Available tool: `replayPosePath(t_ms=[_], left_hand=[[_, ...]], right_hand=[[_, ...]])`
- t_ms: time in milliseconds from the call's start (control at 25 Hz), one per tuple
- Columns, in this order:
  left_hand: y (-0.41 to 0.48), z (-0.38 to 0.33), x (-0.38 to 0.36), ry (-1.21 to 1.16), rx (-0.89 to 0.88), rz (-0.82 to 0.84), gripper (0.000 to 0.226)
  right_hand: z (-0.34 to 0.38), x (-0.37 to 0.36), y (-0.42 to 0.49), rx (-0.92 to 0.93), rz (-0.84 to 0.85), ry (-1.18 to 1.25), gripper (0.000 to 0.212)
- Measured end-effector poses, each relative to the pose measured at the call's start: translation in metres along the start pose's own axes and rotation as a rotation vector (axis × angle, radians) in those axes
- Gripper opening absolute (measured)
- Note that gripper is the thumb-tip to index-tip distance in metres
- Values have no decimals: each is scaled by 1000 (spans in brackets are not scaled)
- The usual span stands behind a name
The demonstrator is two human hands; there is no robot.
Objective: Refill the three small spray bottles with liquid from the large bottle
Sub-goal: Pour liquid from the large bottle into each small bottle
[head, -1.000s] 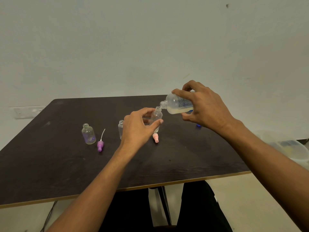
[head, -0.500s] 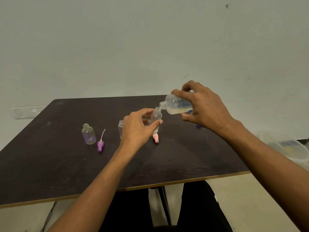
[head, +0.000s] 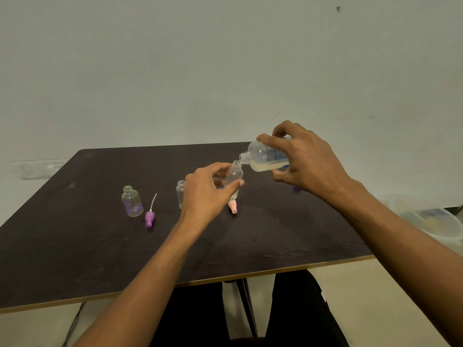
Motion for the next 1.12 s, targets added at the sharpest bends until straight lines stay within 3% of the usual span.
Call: replayPosePath(t_ms=[1120], left_hand=[[3,1,-5,2,7,20,43]], right_hand=[[-5,0,0,10,0,-3,80]])
Point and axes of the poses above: each hand's wrist, its own y-axis towards the middle knuckle, its own x-axis out of the back of the hand, z = x × y, the point moved 6 cm from there along y, towards the middle knuckle, and after that the axes turned 13 degrees about -y, right-handed, at the moved point
